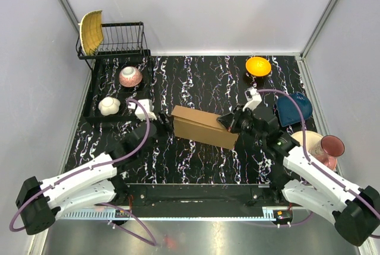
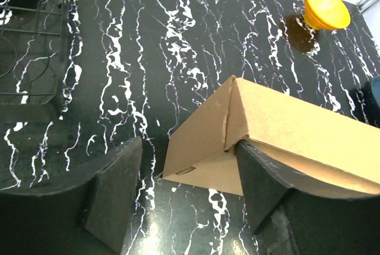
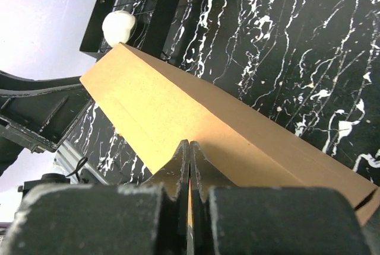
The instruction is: Fold the paper box
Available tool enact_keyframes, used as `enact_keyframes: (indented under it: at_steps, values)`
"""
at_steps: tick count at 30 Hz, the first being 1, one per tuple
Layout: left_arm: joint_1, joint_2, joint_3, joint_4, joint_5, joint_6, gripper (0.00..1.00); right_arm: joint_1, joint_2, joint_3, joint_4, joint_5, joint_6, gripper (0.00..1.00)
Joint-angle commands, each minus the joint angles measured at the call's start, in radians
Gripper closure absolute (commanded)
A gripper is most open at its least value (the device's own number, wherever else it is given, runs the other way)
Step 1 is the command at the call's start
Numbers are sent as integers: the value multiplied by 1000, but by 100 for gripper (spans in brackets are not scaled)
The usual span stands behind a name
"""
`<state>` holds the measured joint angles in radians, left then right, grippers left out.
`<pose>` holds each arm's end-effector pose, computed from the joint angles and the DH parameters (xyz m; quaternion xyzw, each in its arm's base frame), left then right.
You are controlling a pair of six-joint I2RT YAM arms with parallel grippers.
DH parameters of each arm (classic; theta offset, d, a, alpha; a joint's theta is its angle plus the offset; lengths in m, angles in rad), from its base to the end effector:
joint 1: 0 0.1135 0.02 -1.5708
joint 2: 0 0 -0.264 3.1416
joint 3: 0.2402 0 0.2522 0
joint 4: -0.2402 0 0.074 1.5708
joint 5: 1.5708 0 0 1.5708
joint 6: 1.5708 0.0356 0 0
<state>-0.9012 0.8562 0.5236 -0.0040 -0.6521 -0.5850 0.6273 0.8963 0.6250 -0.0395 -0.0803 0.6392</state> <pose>0.1378 -0.1392 0.2559 -0.0614 0.7921 -0.1785 0.5804 0.1695 0.1264 0.2784 -0.0188 0.8075 0.3745 0.4553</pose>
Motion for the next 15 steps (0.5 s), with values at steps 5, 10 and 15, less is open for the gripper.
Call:
enact_keyframes:
  at_steps: [5, 10, 15]
  values:
    - [-2, -71, 36, -275, -21, 7, 21, 8, 111, -139, 30, -44, -19, 100]
    - [8, -121, 102, -454, -128, -12, 12, 8, 132, -157, 32, -19, -21, 100]
    - [36, -154, 151, -508, -188, -1, 11, 8, 113, -150, 32, -1, -32, 100]
